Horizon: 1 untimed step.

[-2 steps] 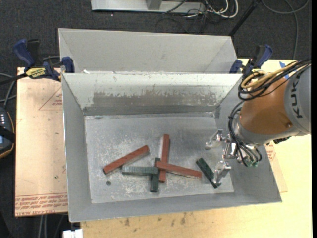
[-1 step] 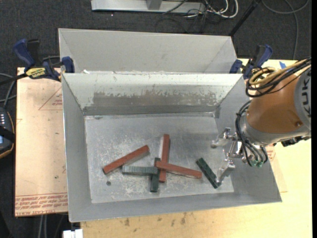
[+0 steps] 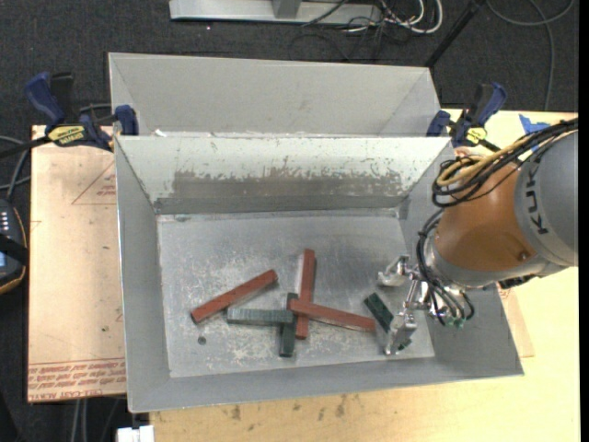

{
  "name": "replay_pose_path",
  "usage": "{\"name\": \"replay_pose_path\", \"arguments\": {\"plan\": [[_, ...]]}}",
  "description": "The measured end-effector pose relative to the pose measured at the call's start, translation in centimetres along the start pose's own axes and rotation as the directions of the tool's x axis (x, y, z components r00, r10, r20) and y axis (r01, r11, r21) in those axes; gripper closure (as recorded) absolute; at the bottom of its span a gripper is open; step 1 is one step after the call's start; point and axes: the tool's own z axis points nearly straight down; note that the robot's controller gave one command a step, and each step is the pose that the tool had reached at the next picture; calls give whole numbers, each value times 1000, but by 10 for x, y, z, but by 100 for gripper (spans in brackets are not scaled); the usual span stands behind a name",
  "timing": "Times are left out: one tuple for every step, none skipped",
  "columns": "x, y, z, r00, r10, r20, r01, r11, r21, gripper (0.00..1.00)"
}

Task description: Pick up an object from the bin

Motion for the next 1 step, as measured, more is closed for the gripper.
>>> {"name": "replay_pose_path", "arguments": {"plan": [[14,6,-6,1000,0,9,0,1000,2,100]]}}
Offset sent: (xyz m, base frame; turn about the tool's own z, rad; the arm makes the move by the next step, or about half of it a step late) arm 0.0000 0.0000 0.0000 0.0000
